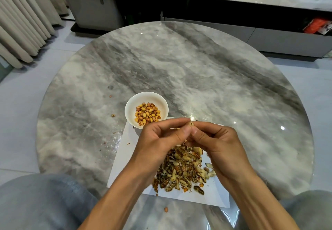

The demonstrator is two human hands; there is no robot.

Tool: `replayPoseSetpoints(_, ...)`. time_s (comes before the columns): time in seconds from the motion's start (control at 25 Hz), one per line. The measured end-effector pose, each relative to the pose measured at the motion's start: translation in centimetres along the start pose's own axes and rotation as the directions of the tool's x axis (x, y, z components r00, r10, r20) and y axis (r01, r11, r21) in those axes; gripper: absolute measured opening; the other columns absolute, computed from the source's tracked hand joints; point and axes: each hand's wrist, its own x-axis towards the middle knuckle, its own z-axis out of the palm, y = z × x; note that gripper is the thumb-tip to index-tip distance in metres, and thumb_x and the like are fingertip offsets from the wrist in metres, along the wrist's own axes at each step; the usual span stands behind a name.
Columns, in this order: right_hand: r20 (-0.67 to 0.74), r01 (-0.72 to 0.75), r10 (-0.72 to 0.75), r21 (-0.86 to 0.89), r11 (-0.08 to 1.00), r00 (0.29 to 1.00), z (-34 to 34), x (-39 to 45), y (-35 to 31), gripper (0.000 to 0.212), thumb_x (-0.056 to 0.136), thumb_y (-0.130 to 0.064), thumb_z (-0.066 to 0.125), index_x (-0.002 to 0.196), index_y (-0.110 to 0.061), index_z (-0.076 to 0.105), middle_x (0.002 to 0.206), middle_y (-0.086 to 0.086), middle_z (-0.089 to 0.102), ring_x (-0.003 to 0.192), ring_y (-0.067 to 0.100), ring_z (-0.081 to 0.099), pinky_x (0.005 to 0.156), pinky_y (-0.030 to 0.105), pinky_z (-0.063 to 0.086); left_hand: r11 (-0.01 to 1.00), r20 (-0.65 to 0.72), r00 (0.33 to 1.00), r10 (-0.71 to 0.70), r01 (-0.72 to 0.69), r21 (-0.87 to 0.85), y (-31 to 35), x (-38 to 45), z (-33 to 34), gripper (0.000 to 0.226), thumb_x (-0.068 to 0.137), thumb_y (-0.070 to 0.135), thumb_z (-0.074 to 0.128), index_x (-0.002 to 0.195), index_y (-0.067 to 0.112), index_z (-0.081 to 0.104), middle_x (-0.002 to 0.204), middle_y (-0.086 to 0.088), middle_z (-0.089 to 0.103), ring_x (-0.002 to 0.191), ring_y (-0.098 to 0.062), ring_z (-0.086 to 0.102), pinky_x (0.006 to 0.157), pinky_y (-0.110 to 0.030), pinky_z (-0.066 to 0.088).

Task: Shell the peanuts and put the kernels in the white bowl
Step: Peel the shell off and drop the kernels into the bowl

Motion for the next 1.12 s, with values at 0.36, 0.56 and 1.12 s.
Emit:
replayPoseSetpoints(0.36, -0.038, -0.006, 0.007, 0.031, 1.000, 0.999, 0.8, -0.2, 0.3, 0.019, 0.080, -0.016, 0.072, 0.096, -0.009, 0.080, 0.095, 0.011, 0.077, 0.087, 0.020, 0.071, 0.074, 0.027, 0.055, 0.971, -0.035, 0.986, 0.166, -0.157, 0.182, 0.1, -0.3, 0.6, 0.038, 0.085, -0.004, 0.071, 0.111, 0.024, 0.074, 0.102, 0.003, 0.075, 0.092, -0.011, 0.073, 0.076, -0.018, 0.056)
replayPoseSetpoints(0.56, 0.047, 0.041, -0.031, -0.218, 0.975, 0.998, -0.3, 0.0, -0.9, 0.012, 0.080, -0.003, 0.075, 0.091, -0.007, 0.080, 0.082, 0.010, 0.077, 0.075, 0.018, 0.071, 0.067, 0.020, 0.054, 0.780, -0.030, 0.929, 0.370, -0.293, 0.553, -0.3, -0.3, 0.3, 0.035, 0.082, 0.005, 0.079, 0.110, 0.026, 0.076, 0.096, 0.018, 0.073, 0.086, 0.000, 0.071, 0.077, -0.018, 0.058)
replayPoseSetpoints(1.12, -0.021, 0.016, -0.013, 0.128, 0.992, 1.000, 0.4, -0.4, -0.8, 0.020, 0.071, -0.011, 0.071, 0.088, -0.003, 0.078, 0.084, 0.016, 0.075, 0.072, 0.021, 0.072, 0.067, 0.024, 0.060, 0.978, -0.164, 0.965, 0.205, -0.193, 0.085, 1.0, -0.3, 0.7, 0.033, 0.074, -0.004, 0.078, 0.097, 0.019, 0.078, 0.083, -0.002, 0.077, 0.077, -0.014, 0.074, 0.071, -0.022, 0.058)
